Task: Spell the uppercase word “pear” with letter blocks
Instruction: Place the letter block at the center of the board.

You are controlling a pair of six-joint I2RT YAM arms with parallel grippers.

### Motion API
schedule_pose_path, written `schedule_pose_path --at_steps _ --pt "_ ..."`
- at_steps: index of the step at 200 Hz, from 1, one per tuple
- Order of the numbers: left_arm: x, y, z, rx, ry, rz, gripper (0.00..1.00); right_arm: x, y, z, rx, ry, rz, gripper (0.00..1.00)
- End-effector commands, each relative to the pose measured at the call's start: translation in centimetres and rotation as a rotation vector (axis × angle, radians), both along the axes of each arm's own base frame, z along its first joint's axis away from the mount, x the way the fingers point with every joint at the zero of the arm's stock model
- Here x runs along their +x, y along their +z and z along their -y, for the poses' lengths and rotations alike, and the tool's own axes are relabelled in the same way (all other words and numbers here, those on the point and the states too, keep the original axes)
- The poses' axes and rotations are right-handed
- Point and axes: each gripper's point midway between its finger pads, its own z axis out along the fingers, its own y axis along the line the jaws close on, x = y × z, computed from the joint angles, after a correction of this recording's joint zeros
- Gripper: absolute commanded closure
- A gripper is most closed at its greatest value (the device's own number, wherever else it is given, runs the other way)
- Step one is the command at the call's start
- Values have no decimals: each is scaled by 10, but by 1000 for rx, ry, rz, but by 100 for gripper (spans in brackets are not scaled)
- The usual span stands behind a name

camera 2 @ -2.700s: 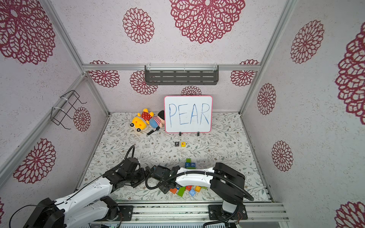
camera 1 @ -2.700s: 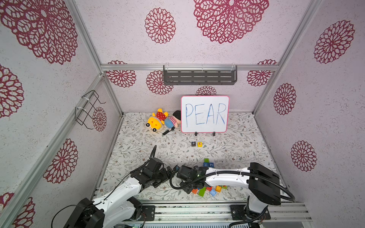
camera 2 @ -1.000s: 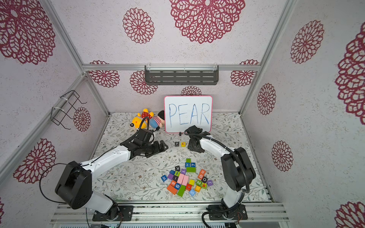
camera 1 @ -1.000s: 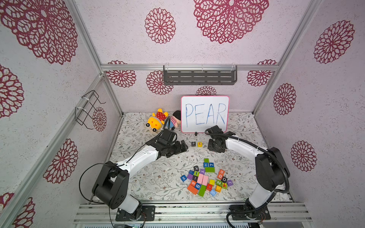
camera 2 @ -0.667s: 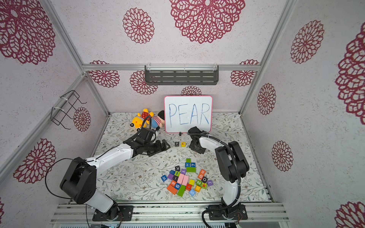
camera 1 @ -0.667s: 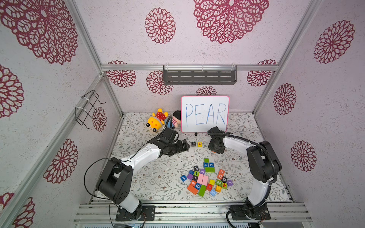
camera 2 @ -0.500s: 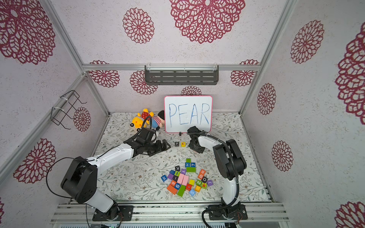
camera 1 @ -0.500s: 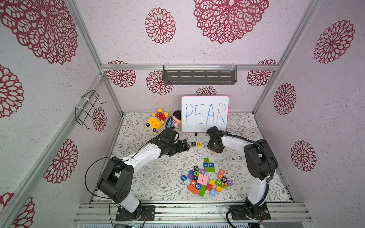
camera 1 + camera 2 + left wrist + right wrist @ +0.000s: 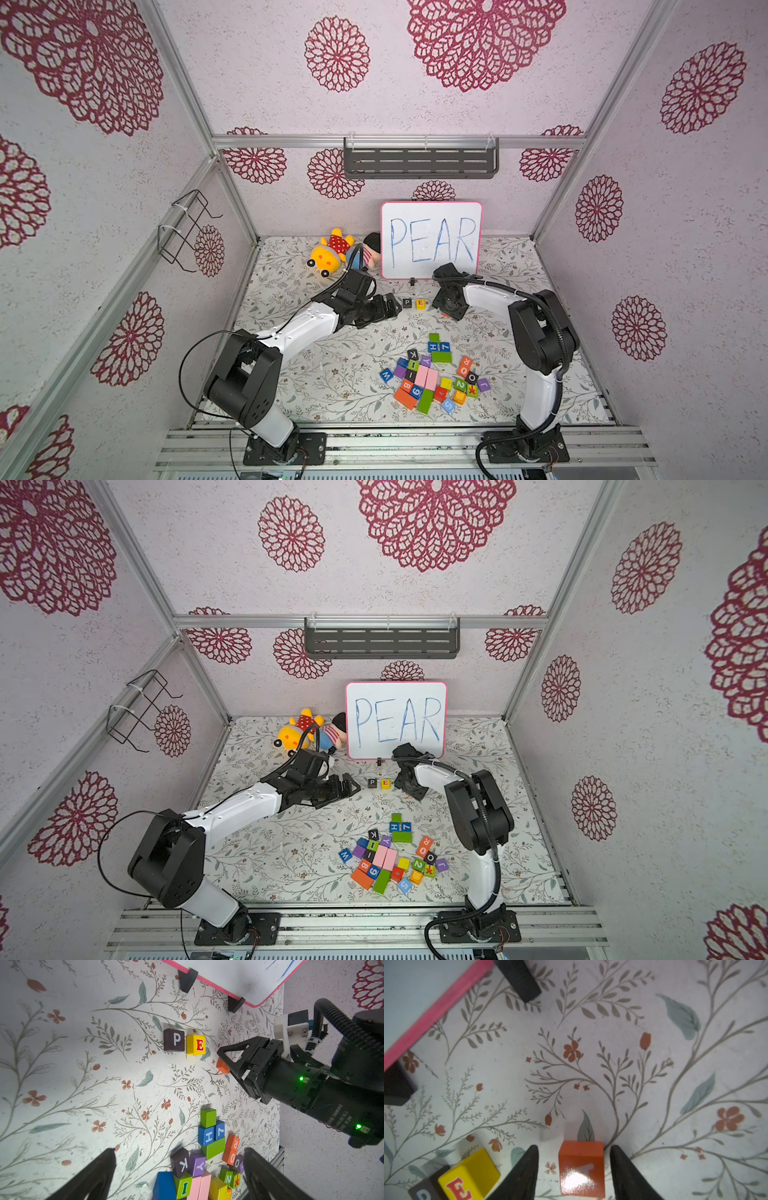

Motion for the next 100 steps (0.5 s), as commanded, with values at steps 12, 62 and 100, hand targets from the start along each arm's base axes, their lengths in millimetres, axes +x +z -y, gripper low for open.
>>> schedule_pose_path --at_steps 12,62,100 --pt "0 -4 2 -4 -16 8 2 -7 16 -6 49 -4 9 42" --pt "-1 -6 2 -16 -11 4 2 -7 23 -26 49 86 19 47" --pt "-2 -3 8 -42 -37 -1 2 -23 45 -29 -40 400 -43 47"
